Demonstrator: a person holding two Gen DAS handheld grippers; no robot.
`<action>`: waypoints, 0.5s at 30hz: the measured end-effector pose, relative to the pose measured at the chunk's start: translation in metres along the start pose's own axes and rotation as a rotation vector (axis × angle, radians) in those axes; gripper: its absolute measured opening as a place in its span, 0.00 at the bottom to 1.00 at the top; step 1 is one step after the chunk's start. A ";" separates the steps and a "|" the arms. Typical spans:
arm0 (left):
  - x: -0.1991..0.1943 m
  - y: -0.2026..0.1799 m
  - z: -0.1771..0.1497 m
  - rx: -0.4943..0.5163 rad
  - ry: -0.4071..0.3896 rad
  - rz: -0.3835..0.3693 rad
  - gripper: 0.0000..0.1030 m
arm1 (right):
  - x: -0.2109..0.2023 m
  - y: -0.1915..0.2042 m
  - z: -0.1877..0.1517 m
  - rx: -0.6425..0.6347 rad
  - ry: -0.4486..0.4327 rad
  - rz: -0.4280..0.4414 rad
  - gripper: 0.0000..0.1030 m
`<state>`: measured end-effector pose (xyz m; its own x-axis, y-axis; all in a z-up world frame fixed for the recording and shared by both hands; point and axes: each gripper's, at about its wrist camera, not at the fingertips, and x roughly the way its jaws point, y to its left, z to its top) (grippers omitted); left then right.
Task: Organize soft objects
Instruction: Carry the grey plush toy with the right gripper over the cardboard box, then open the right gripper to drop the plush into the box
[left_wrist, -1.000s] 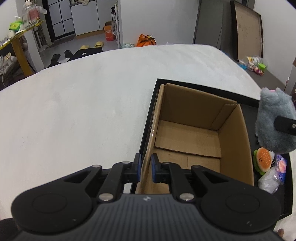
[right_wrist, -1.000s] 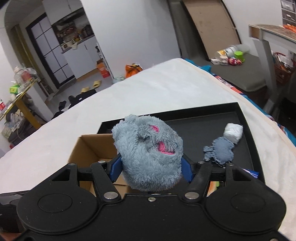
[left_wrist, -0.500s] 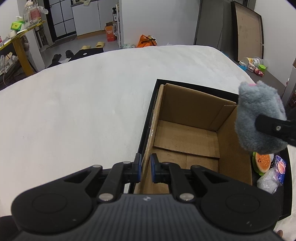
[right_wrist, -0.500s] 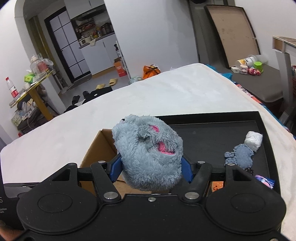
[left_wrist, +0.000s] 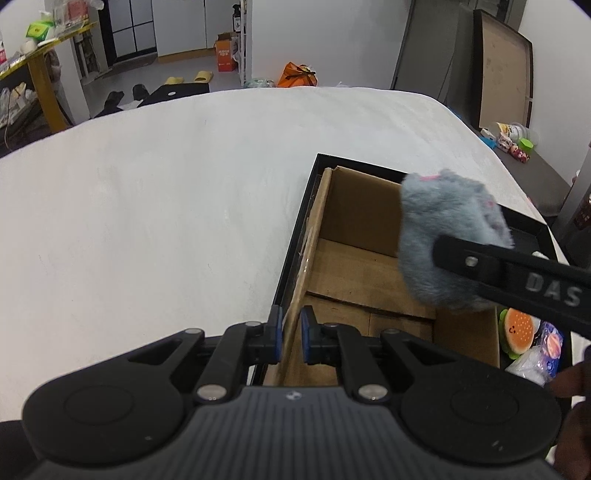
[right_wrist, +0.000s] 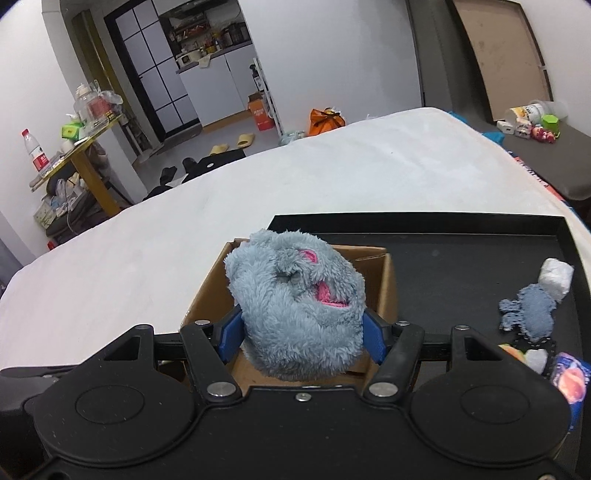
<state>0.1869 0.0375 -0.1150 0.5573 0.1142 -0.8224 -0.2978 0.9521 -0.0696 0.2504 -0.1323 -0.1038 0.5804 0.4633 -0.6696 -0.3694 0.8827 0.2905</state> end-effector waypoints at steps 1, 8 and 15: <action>0.000 0.000 0.000 -0.002 0.001 -0.002 0.09 | 0.002 0.002 0.001 0.003 0.002 0.005 0.62; 0.000 0.003 0.001 -0.011 0.009 -0.013 0.09 | 0.005 0.005 0.001 0.035 -0.014 0.032 0.84; -0.004 -0.002 0.001 0.022 -0.004 -0.011 0.11 | -0.007 -0.003 -0.002 0.062 -0.029 -0.001 0.84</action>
<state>0.1864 0.0352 -0.1107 0.5634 0.1043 -0.8195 -0.2744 0.9593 -0.0665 0.2460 -0.1387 -0.1016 0.6023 0.4635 -0.6500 -0.3232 0.8861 0.3324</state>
